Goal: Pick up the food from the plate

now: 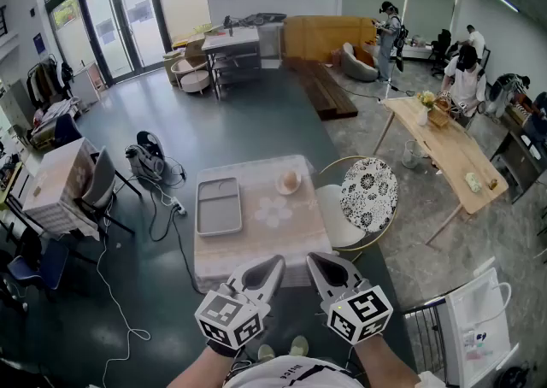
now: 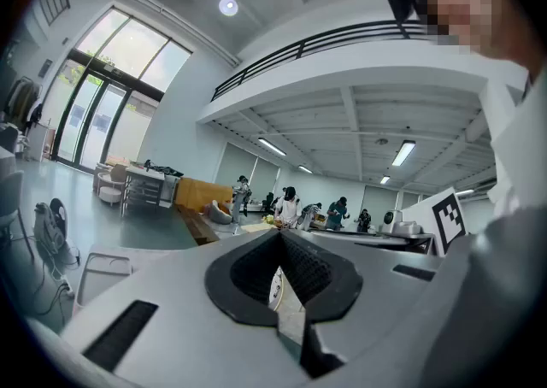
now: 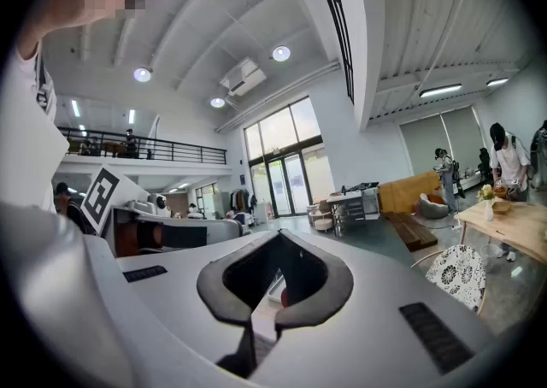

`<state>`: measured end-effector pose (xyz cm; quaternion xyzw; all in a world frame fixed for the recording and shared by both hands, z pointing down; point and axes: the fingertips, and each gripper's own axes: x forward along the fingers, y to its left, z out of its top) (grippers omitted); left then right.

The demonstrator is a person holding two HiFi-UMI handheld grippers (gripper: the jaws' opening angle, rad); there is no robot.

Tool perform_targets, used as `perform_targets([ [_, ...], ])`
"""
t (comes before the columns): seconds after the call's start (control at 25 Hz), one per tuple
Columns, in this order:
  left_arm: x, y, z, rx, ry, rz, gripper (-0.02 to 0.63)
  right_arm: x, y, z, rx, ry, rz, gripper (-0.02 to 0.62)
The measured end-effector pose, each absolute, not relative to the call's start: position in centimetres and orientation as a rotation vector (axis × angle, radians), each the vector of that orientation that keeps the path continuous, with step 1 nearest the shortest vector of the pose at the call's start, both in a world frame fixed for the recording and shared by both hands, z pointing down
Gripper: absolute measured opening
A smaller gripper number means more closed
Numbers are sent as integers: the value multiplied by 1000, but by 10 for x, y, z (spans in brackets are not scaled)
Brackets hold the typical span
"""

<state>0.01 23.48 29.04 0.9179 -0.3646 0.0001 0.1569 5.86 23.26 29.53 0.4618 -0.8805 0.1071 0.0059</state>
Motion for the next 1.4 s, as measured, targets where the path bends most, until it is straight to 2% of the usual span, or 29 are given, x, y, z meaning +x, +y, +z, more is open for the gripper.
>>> perform_targets([
  [0.76,12,208,302,2617,-1096,18,6,107,216,299,1523,-2786,377,15],
  [1.4,15,180,314,2628,-1137,62,6,104,188,315,1490,-2760,369,17],
])
